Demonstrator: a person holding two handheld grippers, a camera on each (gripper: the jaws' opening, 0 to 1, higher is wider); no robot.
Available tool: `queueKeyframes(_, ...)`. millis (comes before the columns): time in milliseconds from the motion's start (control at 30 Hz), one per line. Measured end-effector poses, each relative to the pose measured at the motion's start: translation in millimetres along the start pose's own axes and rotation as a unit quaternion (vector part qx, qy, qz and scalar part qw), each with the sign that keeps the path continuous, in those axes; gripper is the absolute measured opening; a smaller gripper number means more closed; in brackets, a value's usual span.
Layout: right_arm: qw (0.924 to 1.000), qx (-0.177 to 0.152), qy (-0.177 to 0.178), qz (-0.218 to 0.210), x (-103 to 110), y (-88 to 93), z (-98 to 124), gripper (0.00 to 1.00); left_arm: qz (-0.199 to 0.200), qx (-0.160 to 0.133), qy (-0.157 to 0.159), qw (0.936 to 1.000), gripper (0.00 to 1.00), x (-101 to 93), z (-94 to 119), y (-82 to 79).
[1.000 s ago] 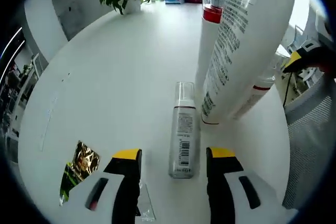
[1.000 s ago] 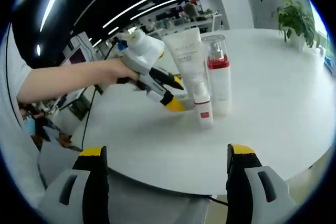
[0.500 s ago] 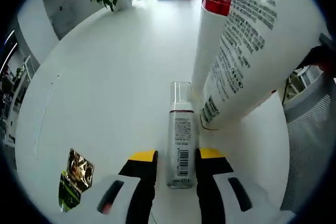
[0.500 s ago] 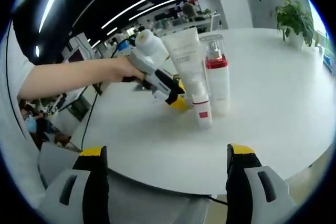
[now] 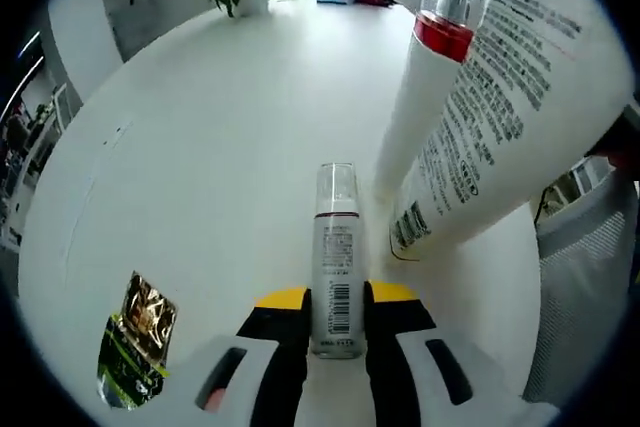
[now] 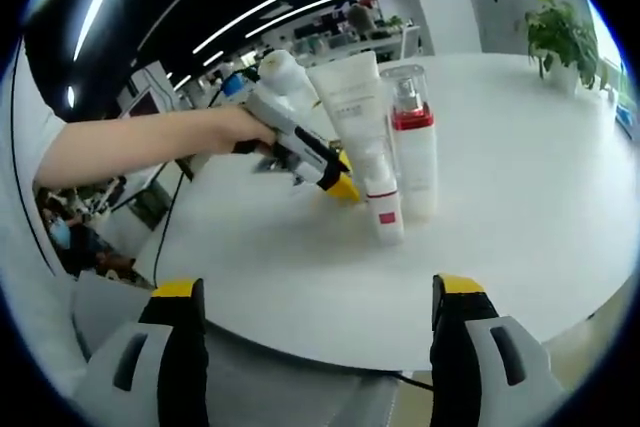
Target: Arrange the skincare products in the storage area until every visible bottle or jar stands upright without overlapping.
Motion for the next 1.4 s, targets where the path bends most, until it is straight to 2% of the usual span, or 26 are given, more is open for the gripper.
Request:
queueKeyframes(133, 1.0000, 0.000, -0.001, 0.003, 0.4, -0.1, 0.0, 0.93, 0.013, -0.007, -0.011, 0.9998, 0.24, 3.7, 12.4, 9.9)
queueKeyframes(300, 1.0000, -0.002, -0.003, 0.007, 1.2, -0.3, 0.2, 0.93, 0.042, -0.022, -0.019, 0.9987, 0.24, 4.0, 27.0, 15.0)
queueKeyframes(400, 0.9999, -0.003, -0.004, 0.012, 2.3, -0.6, 0.1, 0.93, 0.074, -0.044, -0.017, 0.9961, 0.24, 1.3, 38.4, 21.3)
queueKeyframes(667, 0.9996, -0.004, -0.009, 0.026, 4.2, -1.5, 0.1, 0.93, 0.102, -0.074, -0.041, 0.9912, 0.24, -7.2, 68.8, 41.0)
queueKeyframes(800, 0.9993, -0.003, -0.010, 0.035, 5.2, -1.8, 0.1, 0.93, 0.135, -0.112, -0.047, 0.9834, 0.24, -10.7, 86.6, 46.5)
queueKeyframes(900, 0.9990, -0.002, -0.009, 0.043, 6.3, -1.7, 0.1, 0.93, 0.144, -0.127, -0.049, 0.9801, 0.24, -17.1, 101.2, 50.1)
queueKeyframes(1067, 0.9984, -0.002, -0.009, 0.055, 7.8, -1.8, 0.5, 0.93, 0.183, -0.186, -0.043, 0.9644, 0.24, -31.4, 128.7, 54.4)
queueKeyframes(1233, 0.9978, -0.001, -0.015, 0.064, 10.0, -1.4, 0.5, 0.93, 0.185, -0.194, -0.056, 0.9619, 0.24, -39.0, 141.9, 64.4)
queueKeyframes(1400, 0.9975, -0.004, -0.022, 0.067, 12.0, -2.3, 0.8, 0.93, 0.208, -0.233, -0.045, 0.9488, 0.24, -52.0, 157.3, 69.7)
Point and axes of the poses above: the point that each gripper's makers call its tool centre point, and the gripper's own axes: z roughly backward along the fingers, x roughly to its left, y roughly out of its underside, the point moved 7 cm from there along z, roughly backward along the fingers, and after that the axes turned 6 degrees about x, right-handed, at the moved point
